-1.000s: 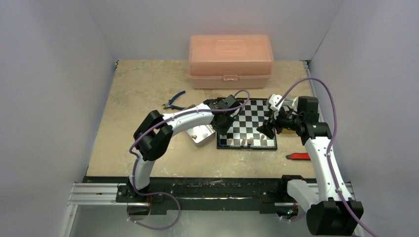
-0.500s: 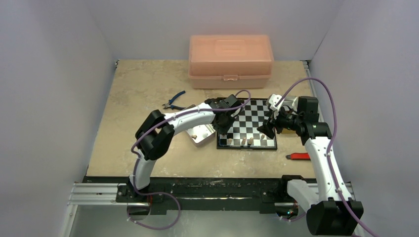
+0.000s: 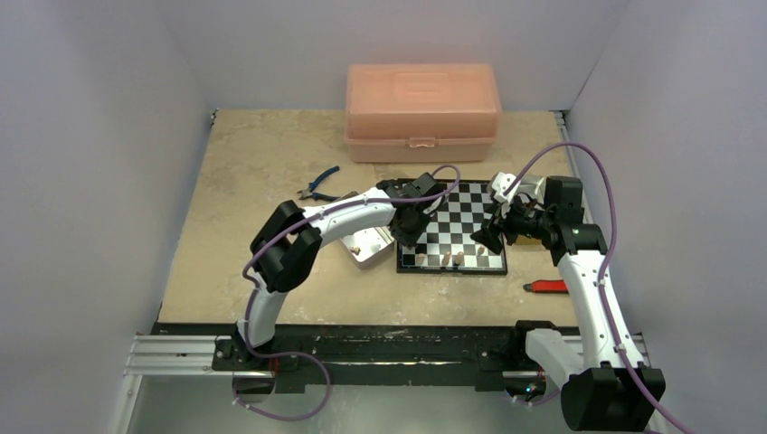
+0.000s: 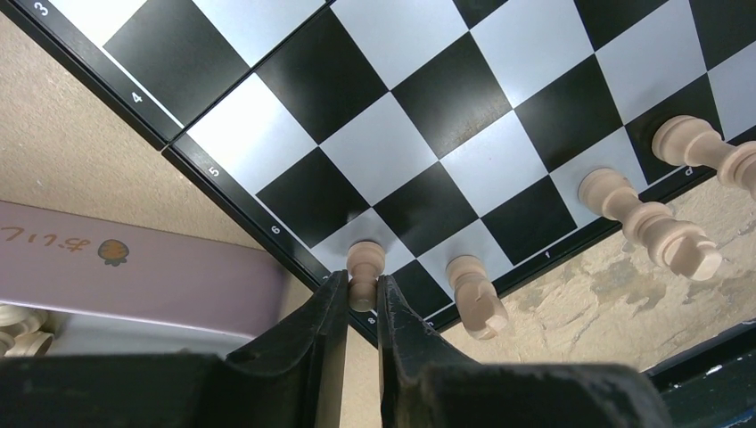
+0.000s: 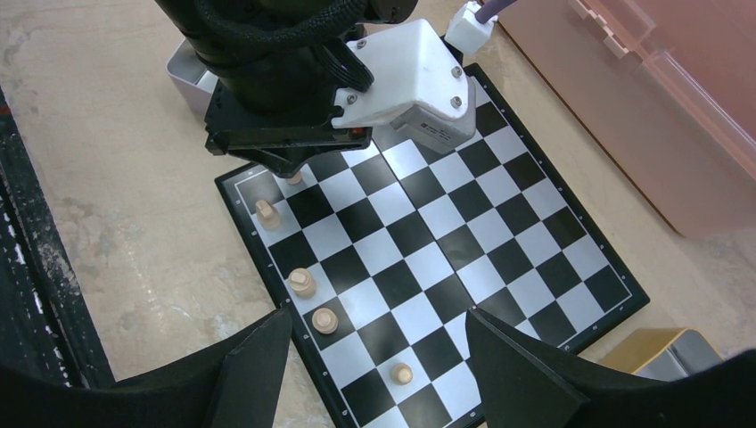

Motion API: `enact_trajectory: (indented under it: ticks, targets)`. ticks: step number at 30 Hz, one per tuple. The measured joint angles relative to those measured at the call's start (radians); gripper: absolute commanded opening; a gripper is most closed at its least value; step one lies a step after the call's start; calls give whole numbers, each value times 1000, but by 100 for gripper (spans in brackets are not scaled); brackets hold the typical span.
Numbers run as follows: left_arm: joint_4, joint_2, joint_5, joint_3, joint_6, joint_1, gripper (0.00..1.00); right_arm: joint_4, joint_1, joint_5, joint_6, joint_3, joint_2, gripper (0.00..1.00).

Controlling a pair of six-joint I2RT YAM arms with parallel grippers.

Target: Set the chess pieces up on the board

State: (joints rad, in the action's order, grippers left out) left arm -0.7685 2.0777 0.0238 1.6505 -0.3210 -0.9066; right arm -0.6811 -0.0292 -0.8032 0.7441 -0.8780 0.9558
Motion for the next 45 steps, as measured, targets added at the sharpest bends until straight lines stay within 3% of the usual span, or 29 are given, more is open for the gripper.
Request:
enact_trajectory:
  ticks: [27, 33, 45]
  targets:
    - [-28, 1, 3, 20, 3, -4, 37, 0, 0, 0, 0, 0, 0, 75]
    - [0, -102, 12, -5, 19, -4, 42, -1, 0, 0, 1, 0, 0, 76]
    - [105, -400, 58, -225, 52, 16, 43, -9, 0, 0, 19, 0, 0, 76]
